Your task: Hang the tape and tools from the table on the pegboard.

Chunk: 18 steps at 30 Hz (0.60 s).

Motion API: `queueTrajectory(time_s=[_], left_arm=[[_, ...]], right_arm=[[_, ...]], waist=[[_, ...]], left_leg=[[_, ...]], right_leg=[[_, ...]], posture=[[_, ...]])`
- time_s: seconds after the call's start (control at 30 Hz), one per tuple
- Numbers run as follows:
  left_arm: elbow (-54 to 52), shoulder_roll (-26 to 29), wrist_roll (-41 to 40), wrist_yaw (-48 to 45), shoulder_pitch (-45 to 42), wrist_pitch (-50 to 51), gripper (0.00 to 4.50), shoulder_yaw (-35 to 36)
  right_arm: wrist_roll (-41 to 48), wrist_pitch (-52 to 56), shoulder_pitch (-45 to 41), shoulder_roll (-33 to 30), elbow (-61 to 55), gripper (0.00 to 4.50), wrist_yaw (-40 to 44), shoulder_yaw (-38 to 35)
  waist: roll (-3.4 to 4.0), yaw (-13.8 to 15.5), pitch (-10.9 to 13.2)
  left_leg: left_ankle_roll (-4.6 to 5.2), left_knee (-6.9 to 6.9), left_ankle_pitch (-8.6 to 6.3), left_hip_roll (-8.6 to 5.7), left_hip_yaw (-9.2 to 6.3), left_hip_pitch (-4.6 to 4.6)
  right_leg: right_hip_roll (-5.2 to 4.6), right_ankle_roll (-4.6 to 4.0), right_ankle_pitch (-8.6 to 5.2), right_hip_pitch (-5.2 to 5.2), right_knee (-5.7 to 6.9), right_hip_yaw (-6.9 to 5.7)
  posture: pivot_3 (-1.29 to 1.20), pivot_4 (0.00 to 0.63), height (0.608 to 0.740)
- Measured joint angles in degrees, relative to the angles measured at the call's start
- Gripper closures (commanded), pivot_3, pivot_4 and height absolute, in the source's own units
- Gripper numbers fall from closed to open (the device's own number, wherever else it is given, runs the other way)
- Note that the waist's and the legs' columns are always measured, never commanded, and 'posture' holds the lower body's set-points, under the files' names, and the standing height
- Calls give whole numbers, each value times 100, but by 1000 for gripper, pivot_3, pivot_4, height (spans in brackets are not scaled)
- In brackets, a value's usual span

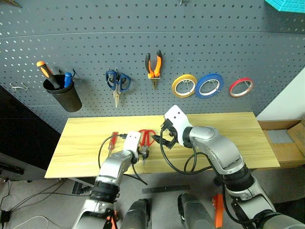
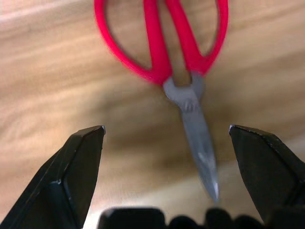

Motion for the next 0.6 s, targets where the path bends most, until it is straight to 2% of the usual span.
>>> queueTrajectory(time_s=[0.13, 0.3, 0.4, 0.6], left_arm=[[740, -329, 16, 316, -493, -55, 0, 298], [944, -523, -28, 492, -640, -50, 0, 613], [957, -548, -28, 533, -640, -50, 638, 669], [987, -629, -39, 547, -613, -127, 2696, 802]], right_arm=[[6, 26, 4, -75, -20, 32, -30, 9], [22, 124, 4, -172, -86, 32, -23, 8], [70, 140, 4, -203, -87, 0, -20, 6], [186, 225, 4, -291, -101, 0, -30, -59]], waist=[[-3, -8, 2], [-3, -15, 2], [-3, -20, 2], [-3, -19, 1]], left_leg=[[1, -4, -2, -1, 6, -4], [-2, -6, -4, 0, 6, -3], [-2, -4, -4, 0, 8, -1], [-2, -3, -4, -1, 9, -2]], right_leg=[[-2, 3, 2, -2, -11, 3], [-2, 3, 1, -2, -11, 3], [-2, 4, 2, -1, -10, 4], [-2, 6, 3, 0, -11, 4]], posture=[[-138, 212, 740], [-153, 210, 740], [-157, 207, 740], [-166, 202, 740]])
